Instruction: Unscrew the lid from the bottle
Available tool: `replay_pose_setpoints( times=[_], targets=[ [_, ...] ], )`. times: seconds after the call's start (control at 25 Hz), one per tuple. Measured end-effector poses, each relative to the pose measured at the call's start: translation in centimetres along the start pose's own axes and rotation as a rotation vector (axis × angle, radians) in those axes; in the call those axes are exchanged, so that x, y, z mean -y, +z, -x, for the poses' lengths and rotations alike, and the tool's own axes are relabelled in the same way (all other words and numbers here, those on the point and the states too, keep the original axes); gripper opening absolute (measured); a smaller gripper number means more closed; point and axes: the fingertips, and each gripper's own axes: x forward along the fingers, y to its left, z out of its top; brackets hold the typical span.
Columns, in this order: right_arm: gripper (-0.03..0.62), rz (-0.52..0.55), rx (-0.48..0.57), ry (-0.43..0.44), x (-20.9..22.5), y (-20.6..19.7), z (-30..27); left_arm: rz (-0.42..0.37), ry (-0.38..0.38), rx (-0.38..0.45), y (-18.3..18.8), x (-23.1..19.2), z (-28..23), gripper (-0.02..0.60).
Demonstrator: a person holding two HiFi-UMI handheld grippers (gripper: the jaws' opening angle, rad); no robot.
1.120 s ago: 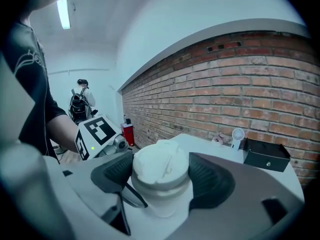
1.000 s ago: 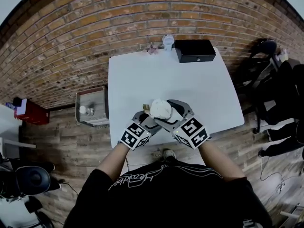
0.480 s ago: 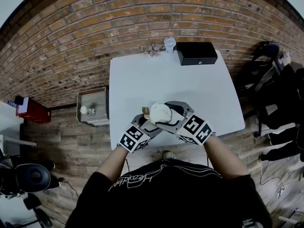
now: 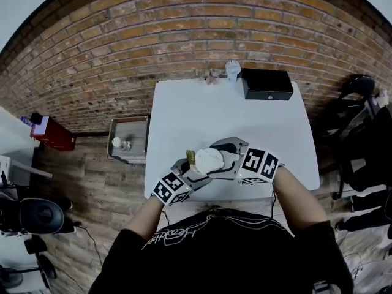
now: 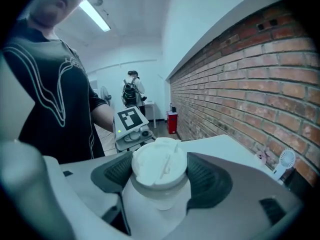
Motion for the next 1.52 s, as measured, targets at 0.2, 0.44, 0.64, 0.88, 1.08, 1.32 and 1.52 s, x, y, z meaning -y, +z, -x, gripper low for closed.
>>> replay_pose_setpoints(
  times=[0.2, 0.44, 0.64, 0.88, 1.08, 1.32, 1.52],
  targets=[
    [0.331, 0.051, 0.016, 0.071, 0.0, 0.2, 0.0, 0.032, 0.023, 0.013, 0.0, -0.2, 0.1, 0.324],
    [0.331, 0.063, 0.059, 0.071, 0.1, 0.4, 0.0, 0.082, 0.055, 0.061, -0.2, -0.3, 0.2, 0.324],
    [0.330, 0.072, 0.075, 0.038, 0.2, 0.5, 0.1, 0.092, 0.064, 0.053, -0.5, -0.4, 0.2, 0.323],
    [0.330, 0.020, 0.134, -0.007, 0.5, 1.5, 1.2, 0.174, 0.075, 0.102, -0.8, -0.5, 1.1, 0.324],
    [0.329, -0.042, 0.234, -0.094, 1.3, 3.6, 3.7, 0.200, 0.088, 0.121, -0.7, -0.3, 2.4, 0.324],
    [0.328, -0.101, 0.398, -0.229, 0.9, 7.5, 7.9, 0.190, 0.166, 0.138, -0.2, 0.0, 6.5, 0.317],
    [0.328, -0.129, 0.541, -0.381, 0.0, 10.7, 12.6, 0.189, 0.332, 0.252, 3.5, -0.4, 12.5, 0.166]
  ],
)
